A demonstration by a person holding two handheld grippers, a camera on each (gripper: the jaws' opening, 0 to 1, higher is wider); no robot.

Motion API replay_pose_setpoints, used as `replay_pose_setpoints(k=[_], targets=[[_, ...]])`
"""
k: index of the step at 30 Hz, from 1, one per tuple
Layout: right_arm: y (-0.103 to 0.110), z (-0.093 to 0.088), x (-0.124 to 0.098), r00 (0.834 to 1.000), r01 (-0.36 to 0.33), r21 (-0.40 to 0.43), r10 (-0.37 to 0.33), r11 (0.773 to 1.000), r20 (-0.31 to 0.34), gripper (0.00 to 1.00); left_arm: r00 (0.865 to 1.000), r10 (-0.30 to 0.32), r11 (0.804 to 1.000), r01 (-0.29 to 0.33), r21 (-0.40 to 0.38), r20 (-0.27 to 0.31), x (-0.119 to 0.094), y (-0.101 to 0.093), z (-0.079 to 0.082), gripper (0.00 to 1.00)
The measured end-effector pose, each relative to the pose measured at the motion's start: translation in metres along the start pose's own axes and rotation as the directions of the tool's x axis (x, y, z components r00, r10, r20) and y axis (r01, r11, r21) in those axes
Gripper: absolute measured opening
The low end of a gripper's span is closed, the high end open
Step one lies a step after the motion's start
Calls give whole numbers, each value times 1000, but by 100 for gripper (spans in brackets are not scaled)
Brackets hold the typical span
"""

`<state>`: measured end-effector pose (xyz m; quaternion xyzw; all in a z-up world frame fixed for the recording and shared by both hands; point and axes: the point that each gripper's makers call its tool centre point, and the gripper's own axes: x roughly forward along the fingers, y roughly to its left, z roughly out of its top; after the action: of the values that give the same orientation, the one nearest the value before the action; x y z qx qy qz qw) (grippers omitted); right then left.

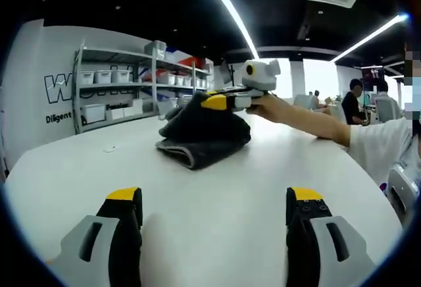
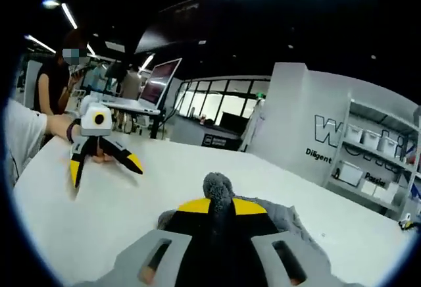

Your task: Open the folded towel by lifting each exposed corner and separating the folded layers until the towel lies flat within the target outline without major curled edges

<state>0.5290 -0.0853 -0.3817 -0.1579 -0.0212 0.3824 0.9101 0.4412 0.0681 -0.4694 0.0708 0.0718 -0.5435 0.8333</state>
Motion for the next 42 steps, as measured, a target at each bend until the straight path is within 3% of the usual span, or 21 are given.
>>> replay_pose_setpoints(k=[6,12,20,26,35,42], targets=[[-24,13,-21,996,74,26,-75,997,52,6,1000,-1,1000,1,-1,0,0,1,1,89],[-59,22,-48,981,160,72,-167,985,101,5,1000,-1,1000,1,-2,0,0,2,1,89],[-102,17,-81,953,268,125,-282,955,111,5,1000,-2,1000,2,-1,-1,0,3,1,89],[-132,6,-104,922,359,169,-377,918,88,5,1000,-3,1000,3,0,-3,0,2,1,89],[-166,-14,-138,862,501,139,-506,854,4,5,1000,-4,1000,4,1,-4,0,3,1,89],[-186,-30,-162,820,571,116,-571,813,-41,5,1000,-5,1000,5,3,-7,0,2,0,89]])
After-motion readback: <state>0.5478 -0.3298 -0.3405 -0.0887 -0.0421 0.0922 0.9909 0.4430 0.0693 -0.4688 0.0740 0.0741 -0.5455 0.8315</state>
